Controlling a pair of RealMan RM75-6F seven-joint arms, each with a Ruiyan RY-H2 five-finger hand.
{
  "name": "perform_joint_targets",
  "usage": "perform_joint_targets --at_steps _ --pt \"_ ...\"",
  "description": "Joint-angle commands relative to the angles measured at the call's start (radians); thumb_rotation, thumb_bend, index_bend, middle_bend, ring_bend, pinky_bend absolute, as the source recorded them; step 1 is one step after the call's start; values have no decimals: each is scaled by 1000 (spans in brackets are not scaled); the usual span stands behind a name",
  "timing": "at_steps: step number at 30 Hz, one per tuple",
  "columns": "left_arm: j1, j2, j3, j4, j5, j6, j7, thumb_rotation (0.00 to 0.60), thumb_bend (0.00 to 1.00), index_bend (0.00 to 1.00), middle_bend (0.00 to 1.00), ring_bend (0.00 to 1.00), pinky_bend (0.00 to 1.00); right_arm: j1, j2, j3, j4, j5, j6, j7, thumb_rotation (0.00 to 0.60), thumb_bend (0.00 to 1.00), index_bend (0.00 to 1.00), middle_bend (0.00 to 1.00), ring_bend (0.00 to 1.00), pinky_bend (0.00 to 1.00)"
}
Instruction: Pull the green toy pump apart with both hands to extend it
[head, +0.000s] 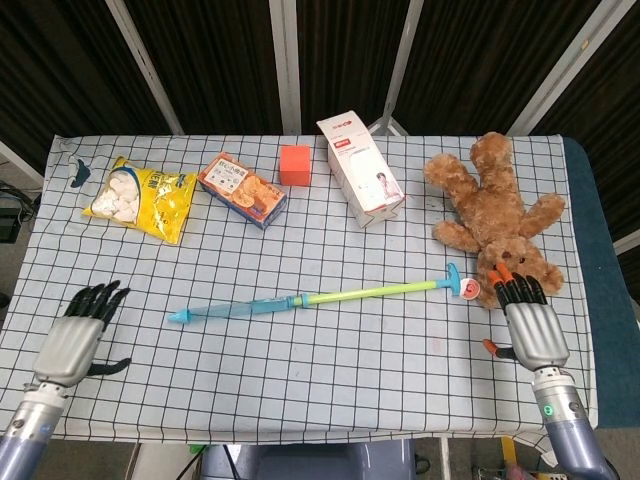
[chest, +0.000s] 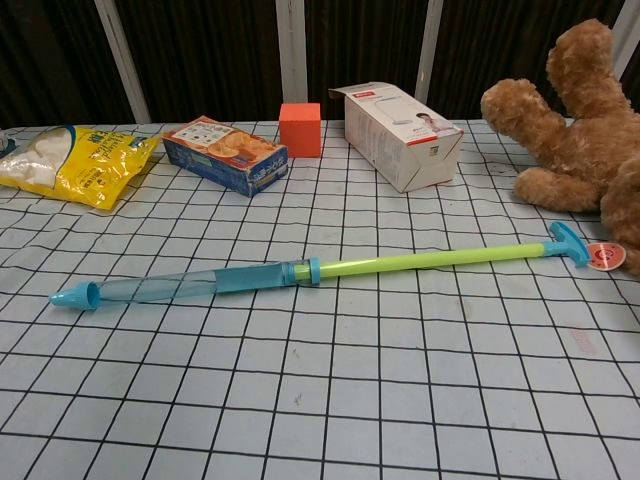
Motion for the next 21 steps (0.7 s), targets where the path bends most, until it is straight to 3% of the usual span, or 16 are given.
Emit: perform_joint_targets --at_steps 1,5,10,21 --pt "89 50 48 54 73 109 -79 600 99 0 0 0 0 -104 5 -53 111 -195 182 140 600 207 0 0 0 0" --pt "143 60 45 111 119 196 -154 600 99 0 0 0 0 -165 -5 -77 195 -266 279 209 600 207 0 0 0 0" --pt "181 55 16 184 145 266 -215 600 99 0 0 0 0 -211 3 -97 243 -271 305 283 600 207 0 0 0 0" --pt "223 56 -27 225 109 274 -257 600 98 0 0 0 0 -232 -8 -49 231 -223 304 312 600 207 0 0 0 0"
